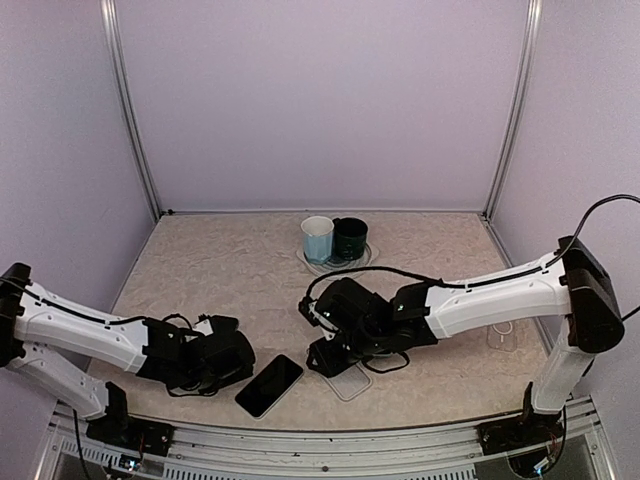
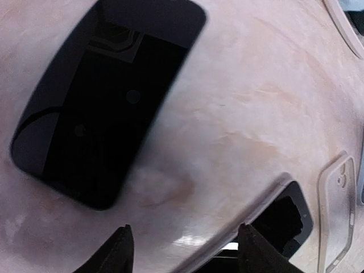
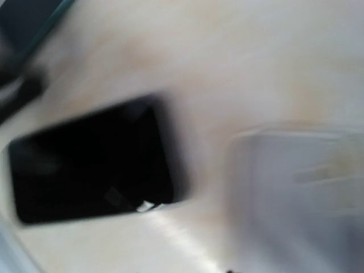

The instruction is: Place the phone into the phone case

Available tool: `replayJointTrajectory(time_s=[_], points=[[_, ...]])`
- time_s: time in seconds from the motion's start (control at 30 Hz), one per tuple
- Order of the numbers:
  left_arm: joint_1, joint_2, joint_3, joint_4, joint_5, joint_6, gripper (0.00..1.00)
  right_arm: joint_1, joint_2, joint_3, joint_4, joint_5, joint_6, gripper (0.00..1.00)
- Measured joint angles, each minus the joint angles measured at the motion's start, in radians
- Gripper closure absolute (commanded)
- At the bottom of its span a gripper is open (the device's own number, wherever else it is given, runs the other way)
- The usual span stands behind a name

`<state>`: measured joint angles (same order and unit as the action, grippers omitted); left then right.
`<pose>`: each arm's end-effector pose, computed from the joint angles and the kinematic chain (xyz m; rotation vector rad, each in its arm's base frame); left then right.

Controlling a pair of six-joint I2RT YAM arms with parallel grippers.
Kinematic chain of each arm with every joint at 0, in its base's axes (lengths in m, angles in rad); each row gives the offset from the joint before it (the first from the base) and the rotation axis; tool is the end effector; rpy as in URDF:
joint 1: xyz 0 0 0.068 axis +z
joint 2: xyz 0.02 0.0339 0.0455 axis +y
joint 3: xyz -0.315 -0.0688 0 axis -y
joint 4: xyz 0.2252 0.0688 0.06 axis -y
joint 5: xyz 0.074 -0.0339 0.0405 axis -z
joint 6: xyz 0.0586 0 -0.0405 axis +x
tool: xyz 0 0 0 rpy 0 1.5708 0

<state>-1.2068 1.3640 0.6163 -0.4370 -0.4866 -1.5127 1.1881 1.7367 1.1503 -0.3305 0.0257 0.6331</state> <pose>0.0999 -0.1852 0.1961 -0.5141 2.5178 -0.3572 0.1409 0.3459 0.2443 -0.7116 2.5400 0.6858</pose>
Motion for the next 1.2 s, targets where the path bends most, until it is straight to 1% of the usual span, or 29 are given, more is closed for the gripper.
replayJointTrajectory(time_s=[0.03, 0.1, 0.23, 0.37, 0.57, 0.67, 0.77, 0.9, 0.97, 1.1, 1.13, 1.2], points=[[0.000, -0.023, -0.027, -0.011, 0.001, -0.005, 0.49, 0.018, 0.026, 0.003, 0.014, -0.035, 0.000, 0.80], [-0.001, -0.058, -0.069, -0.029, 0.005, -0.010, 0.52, 0.042, 0.084, 0.009, 0.031, -0.089, 0.003, 0.82], [-0.024, -0.085, -0.087, -0.045, 0.018, -0.009, 0.54, 0.048, 0.162, 0.010, 0.037, -0.149, 0.013, 0.82], [-0.035, -0.047, -0.098, -0.023, 0.040, 0.000, 0.58, 0.048, 0.198, 0.021, 0.054, -0.191, 0.016, 0.81], [-0.045, 0.022, -0.077, 0.090, 0.037, 0.045, 0.67, 0.031, 0.270, 0.111, 0.066, -0.187, 0.016, 0.81], [-0.071, 0.052, -0.064, 0.146, 0.053, 0.061, 0.72, -0.004, 0.298, 0.151, 0.066, -0.176, 0.013, 0.81], [-0.105, 0.069, -0.062, 0.190, 0.072, 0.068, 0.73, -0.049, 0.330, 0.201, 0.059, -0.144, 0.000, 0.81], [-0.147, 0.088, -0.058, 0.264, 0.117, 0.078, 0.70, -0.093, 0.357, 0.259, 0.037, -0.095, -0.028, 0.80], [-0.159, 0.104, -0.042, 0.277, 0.125, 0.092, 0.69, -0.105, 0.360, 0.281, 0.024, -0.079, -0.045, 0.78], [-0.167, 0.146, 0.009, 0.265, 0.135, 0.136, 0.67, -0.100, 0.359, 0.302, 0.004, -0.063, -0.070, 0.71], [-0.171, 0.147, 0.012, 0.265, 0.135, 0.151, 0.66, -0.098, 0.357, 0.301, -0.003, -0.060, -0.071, 0.68], [-0.180, 0.135, 0.012, 0.266, 0.133, 0.177, 0.64, -0.092, 0.347, 0.295, -0.024, -0.046, -0.074, 0.58]])
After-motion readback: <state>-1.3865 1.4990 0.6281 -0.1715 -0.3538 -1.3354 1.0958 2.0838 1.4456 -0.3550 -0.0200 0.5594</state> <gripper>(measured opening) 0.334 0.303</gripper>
